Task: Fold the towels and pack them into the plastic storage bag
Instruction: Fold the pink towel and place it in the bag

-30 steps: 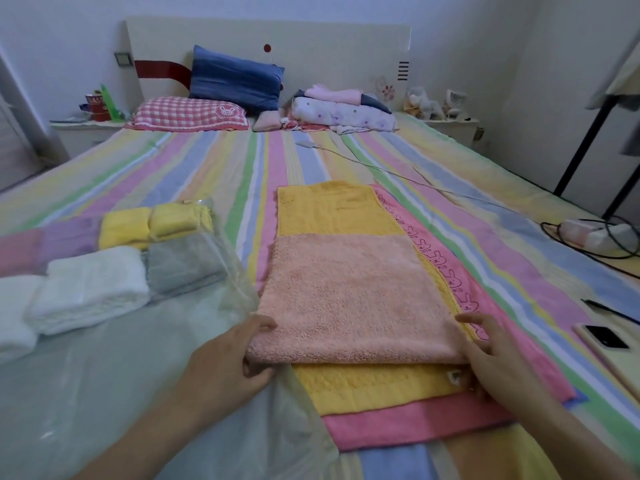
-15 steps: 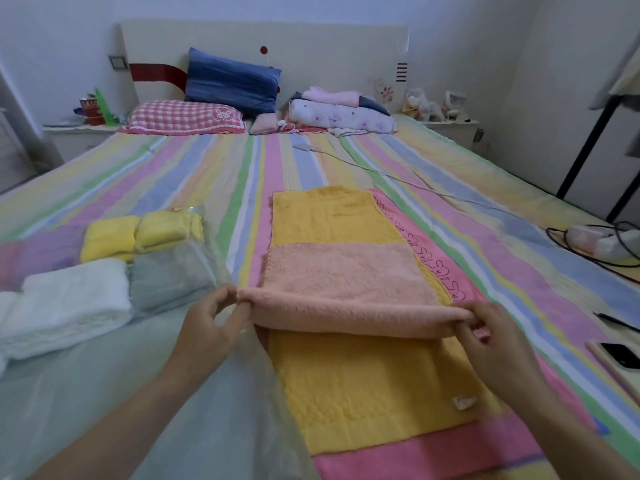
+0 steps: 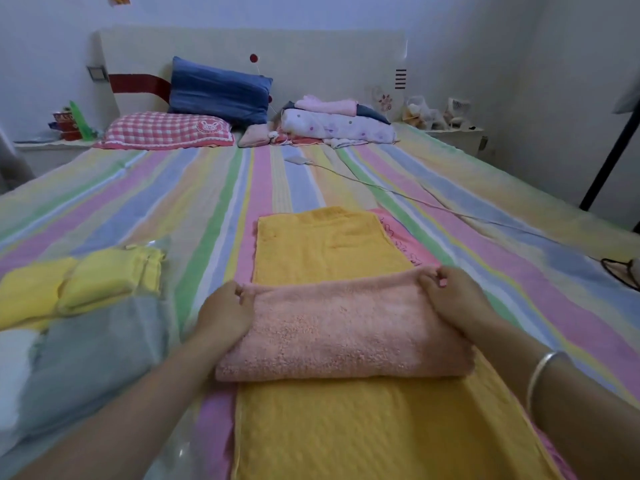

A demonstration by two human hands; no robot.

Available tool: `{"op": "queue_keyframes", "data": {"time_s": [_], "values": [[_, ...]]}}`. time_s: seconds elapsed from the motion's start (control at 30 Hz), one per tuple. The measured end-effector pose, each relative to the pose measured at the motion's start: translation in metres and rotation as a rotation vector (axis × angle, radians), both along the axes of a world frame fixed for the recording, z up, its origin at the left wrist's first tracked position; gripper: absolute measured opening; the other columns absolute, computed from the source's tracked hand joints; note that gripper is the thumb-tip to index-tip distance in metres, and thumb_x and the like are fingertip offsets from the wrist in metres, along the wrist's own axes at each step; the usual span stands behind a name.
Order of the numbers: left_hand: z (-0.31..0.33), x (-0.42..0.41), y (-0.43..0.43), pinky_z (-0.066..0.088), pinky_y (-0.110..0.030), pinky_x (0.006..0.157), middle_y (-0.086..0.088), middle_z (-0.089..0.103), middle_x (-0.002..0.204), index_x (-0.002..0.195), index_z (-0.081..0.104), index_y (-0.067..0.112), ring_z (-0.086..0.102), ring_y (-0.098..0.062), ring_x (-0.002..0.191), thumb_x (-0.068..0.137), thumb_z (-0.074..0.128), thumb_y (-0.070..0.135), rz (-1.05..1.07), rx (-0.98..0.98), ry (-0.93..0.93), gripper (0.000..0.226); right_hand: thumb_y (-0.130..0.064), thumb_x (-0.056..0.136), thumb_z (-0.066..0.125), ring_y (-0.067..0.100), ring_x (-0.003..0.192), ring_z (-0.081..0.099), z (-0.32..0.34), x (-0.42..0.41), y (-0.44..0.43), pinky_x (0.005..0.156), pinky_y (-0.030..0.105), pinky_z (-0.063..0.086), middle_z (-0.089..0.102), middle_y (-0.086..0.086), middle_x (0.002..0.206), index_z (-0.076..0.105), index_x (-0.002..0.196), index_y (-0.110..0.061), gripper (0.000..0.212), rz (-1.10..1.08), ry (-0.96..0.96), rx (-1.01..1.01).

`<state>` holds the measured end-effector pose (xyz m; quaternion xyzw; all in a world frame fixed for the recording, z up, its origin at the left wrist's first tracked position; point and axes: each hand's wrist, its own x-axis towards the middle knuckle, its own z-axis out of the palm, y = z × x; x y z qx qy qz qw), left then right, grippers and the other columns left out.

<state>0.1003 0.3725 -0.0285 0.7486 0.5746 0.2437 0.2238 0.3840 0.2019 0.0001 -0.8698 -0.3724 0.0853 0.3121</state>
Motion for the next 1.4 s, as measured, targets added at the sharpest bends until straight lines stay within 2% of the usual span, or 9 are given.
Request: {"op": "queue_keyframes", "data": {"time_s": [0.1, 0.27, 0.43, 0.57, 0.7, 0.8, 1.2, 1.33, 1.4], "values": [[-0.015, 0.001, 0.009, 0.043, -0.035, 0.078, -0.012, 0.065, 0.097, 0.071, 0.047, 0.019, 0.059, -0.032, 0.097, 0.097, 0.049, 0.034, -0.014, -0.081, 0.075, 0.031, -0.036, 0.097, 0.050, 0.028, 0.089, 0.058, -0.028, 0.007, 0.004, 0.070, 0.031, 0.040, 0.066, 0.013, 0.095, 0.065, 0.094, -0.006, 0.033, 0.014, -0.009, -0.086], [-0.011, 0.003, 0.007, 0.045, -0.036, 0.086, -0.017, 0.065, 0.112, 0.090, 0.058, 0.012, 0.058, -0.034, 0.106, 0.097, 0.050, 0.031, 0.003, -0.075, 0.106, 0.022, -0.041, 0.097, 0.047, 0.020, 0.077, 0.054, -0.026, -0.002, -0.003, 0.068, 0.030, 0.039, 0.065, 0.007, 0.086, 0.064, 0.089, -0.010, 0.036, -0.005, 0.029, -0.028], [0.023, 0.009, -0.019, 0.043, -0.043, 0.091, -0.011, 0.052, 0.130, 0.129, 0.045, 0.014, 0.051, -0.034, 0.117, 0.092, 0.054, 0.025, 0.033, 0.162, 0.209, 0.040, -0.045, 0.097, 0.046, 0.022, 0.072, 0.056, -0.002, -0.003, -0.030, 0.065, 0.031, 0.048, 0.063, 0.006, 0.086, 0.064, 0.098, -0.017, 0.034, -0.111, 0.574, 0.045], [0.047, 0.043, -0.058, 0.036, -0.040, 0.104, -0.004, 0.048, 0.138, 0.133, 0.048, 0.016, 0.047, -0.025, 0.126, 0.096, 0.049, 0.022, -0.386, 0.391, 0.064, 0.038, -0.033, 0.096, 0.054, 0.022, 0.062, 0.057, 0.012, -0.003, -0.054, 0.052, 0.029, 0.047, 0.064, 0.013, 0.089, 0.061, 0.106, -0.014, 0.022, -0.131, 0.774, 0.074], [0.034, 0.080, -0.090, 0.001, -0.040, 0.121, 0.003, 0.014, 0.161, 0.152, 0.021, 0.024, 0.007, -0.013, 0.148, 0.102, 0.024, 0.046, -0.694, 0.248, 0.404, 0.054, -0.026, 0.095, 0.056, 0.021, 0.065, 0.055, 0.018, -0.009, -0.066, 0.055, 0.027, 0.045, 0.062, 0.010, 0.088, 0.062, 0.104, -0.017, 0.014, -0.059, 0.688, -0.023], [0.009, 0.087, -0.094, -0.005, -0.046, 0.120, 0.002, -0.001, 0.163, 0.155, 0.005, 0.025, -0.006, -0.012, 0.149, 0.099, 0.015, 0.056, -0.684, 0.191, 0.564, 0.065, -0.031, 0.093, 0.058, 0.021, 0.076, 0.057, 0.021, -0.013, -0.067, 0.061, 0.028, 0.047, 0.062, 0.006, 0.099, 0.063, 0.103, -0.022, 0.014, -0.042, 0.615, -0.068], [-0.015, 0.086, -0.096, -0.006, -0.046, 0.120, 0.001, 0.000, 0.163, 0.155, 0.004, 0.025, -0.005, -0.012, 0.149, 0.075, -0.011, 0.066, -0.627, 0.272, 0.501, 0.091, -0.065, 0.086, 0.049, 0.021, 0.066, 0.059, 0.025, -0.036, -0.060, 0.064, 0.030, 0.050, 0.062, 0.005, 0.071, 0.060, 0.077, -0.008, 0.058, -0.064, 0.150, -0.434], [-0.012, 0.082, -0.097, -0.005, -0.042, 0.121, 0.002, 0.005, 0.163, 0.154, 0.011, 0.025, -0.002, -0.010, 0.149, 0.086, 0.002, 0.062, -0.636, 0.288, 0.386, 0.078, -0.056, 0.082, 0.063, 0.018, 0.072, 0.051, 0.030, -0.045, -0.057, 0.060, 0.027, 0.042, 0.052, 0.003, 0.082, 0.057, 0.095, -0.008, 0.050, -0.144, 0.415, -0.266], [-0.005, 0.074, -0.098, 0.006, -0.035, 0.121, 0.005, 0.020, 0.159, 0.150, 0.028, 0.025, 0.011, -0.008, 0.147, 0.095, 0.023, 0.050, -0.625, 0.288, 0.119, 0.061, -0.041, 0.085, 0.066, 0.017, 0.076, 0.051, 0.040, -0.055, -0.055, 0.066, 0.030, 0.049, 0.051, 0.000, 0.085, 0.055, 0.097, -0.010, 0.035, -0.124, 0.535, -0.091]]}}
